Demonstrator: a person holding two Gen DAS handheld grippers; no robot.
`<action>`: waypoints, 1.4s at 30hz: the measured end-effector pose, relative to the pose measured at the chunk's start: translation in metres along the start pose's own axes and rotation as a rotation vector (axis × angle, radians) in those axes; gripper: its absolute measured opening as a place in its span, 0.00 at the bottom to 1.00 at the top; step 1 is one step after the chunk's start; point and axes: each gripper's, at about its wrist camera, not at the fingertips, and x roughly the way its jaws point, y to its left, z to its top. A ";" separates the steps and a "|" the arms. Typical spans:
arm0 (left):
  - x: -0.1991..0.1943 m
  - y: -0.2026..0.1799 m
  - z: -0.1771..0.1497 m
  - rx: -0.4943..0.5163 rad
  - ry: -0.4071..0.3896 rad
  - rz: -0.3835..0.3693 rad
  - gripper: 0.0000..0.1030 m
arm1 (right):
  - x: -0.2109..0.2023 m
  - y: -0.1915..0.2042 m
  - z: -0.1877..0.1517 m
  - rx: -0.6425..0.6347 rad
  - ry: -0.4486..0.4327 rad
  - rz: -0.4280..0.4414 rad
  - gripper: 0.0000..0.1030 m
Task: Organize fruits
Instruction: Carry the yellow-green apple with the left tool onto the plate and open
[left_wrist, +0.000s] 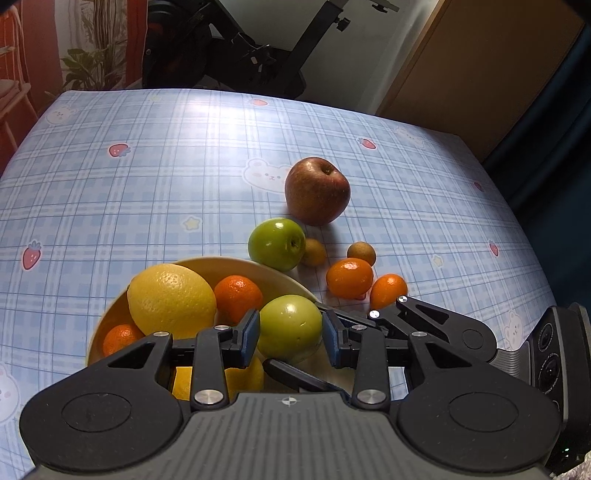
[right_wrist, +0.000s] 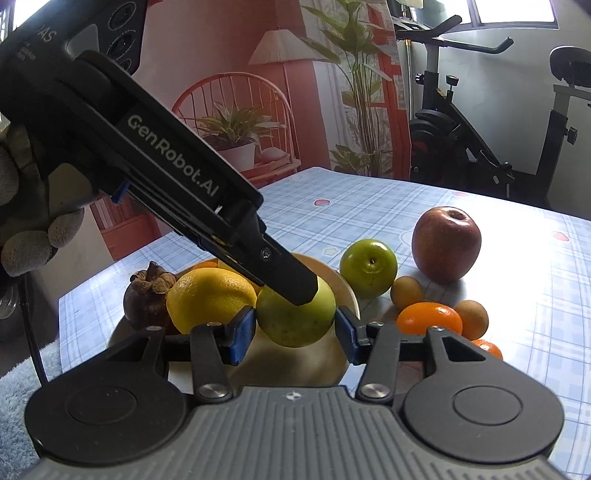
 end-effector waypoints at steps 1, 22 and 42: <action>0.000 0.000 0.000 0.002 -0.003 0.001 0.37 | 0.001 -0.001 0.000 0.005 0.004 0.004 0.49; 0.002 0.001 0.001 0.010 -0.014 0.063 0.41 | -0.006 -0.004 -0.006 0.003 -0.034 0.028 0.52; 0.002 0.001 0.000 -0.002 -0.036 0.079 0.42 | -0.017 -0.014 -0.008 0.076 -0.091 0.014 0.52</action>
